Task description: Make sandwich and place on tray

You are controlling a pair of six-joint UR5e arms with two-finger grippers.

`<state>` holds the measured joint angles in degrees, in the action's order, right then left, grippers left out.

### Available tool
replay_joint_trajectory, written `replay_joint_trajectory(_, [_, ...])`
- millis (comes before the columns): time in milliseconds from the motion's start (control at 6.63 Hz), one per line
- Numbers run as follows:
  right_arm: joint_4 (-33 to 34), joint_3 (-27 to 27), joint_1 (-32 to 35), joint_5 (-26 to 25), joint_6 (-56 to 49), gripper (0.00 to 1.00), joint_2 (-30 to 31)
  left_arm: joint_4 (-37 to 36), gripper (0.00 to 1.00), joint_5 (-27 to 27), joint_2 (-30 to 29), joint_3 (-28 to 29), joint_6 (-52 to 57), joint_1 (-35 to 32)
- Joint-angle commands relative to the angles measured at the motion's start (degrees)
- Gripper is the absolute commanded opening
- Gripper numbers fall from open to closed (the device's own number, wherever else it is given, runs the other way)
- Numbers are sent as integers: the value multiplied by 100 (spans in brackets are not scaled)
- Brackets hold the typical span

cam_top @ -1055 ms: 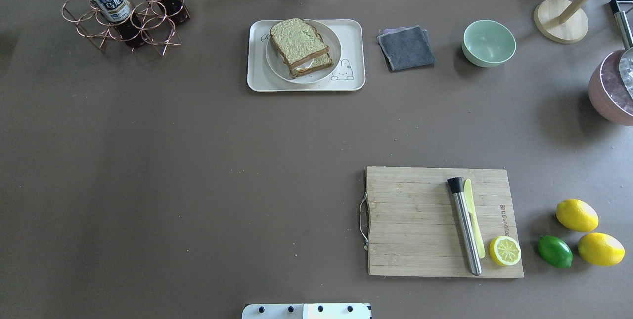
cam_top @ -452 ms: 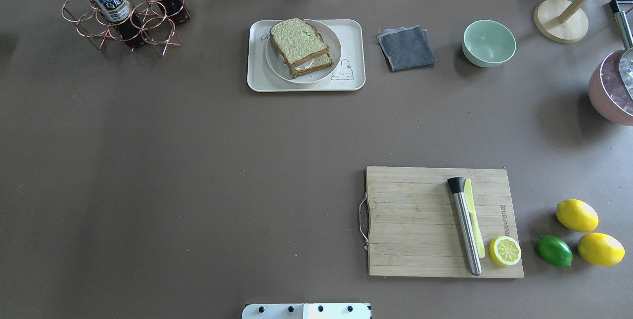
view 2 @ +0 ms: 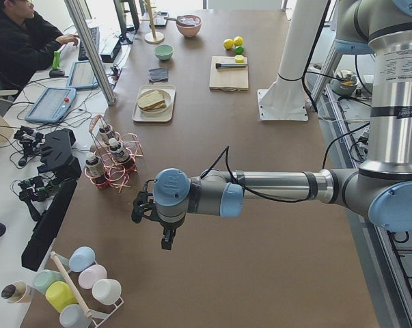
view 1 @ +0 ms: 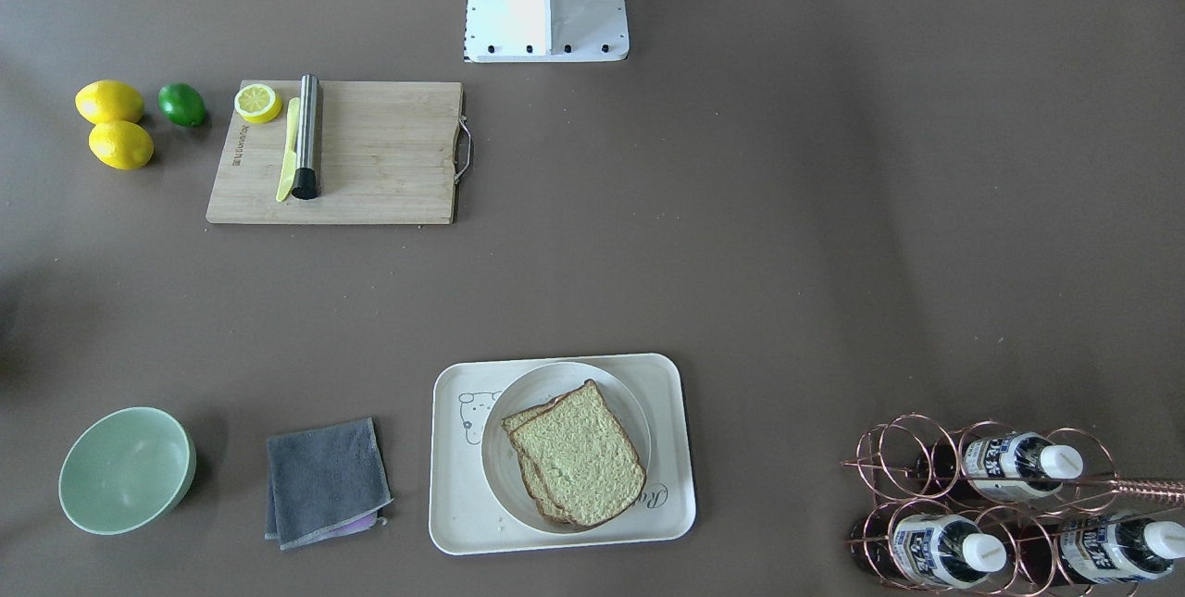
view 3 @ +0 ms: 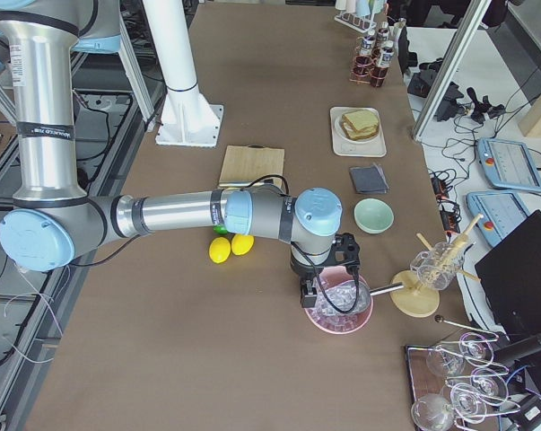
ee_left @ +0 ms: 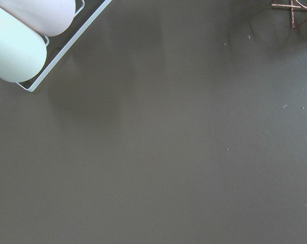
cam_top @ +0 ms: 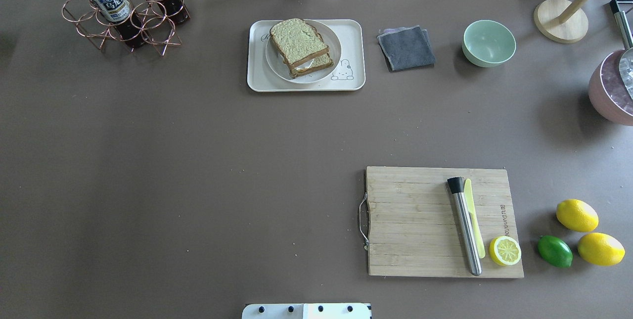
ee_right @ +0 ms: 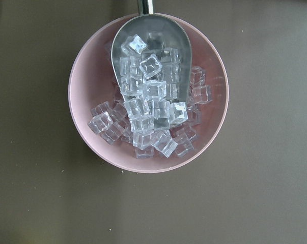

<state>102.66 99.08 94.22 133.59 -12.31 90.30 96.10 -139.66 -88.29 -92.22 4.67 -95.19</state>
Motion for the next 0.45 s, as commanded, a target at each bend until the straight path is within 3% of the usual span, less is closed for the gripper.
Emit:
replay_joint_trajectory(0, [-9, 23, 0, 0, -8, 100, 58, -4, 98, 0, -30, -24, -10, 9])
replay_joint_trajectory(302, [-9, 32, 0, 9, -17, 100, 67, -4, 98, 18, -13, -85, -10, 9])
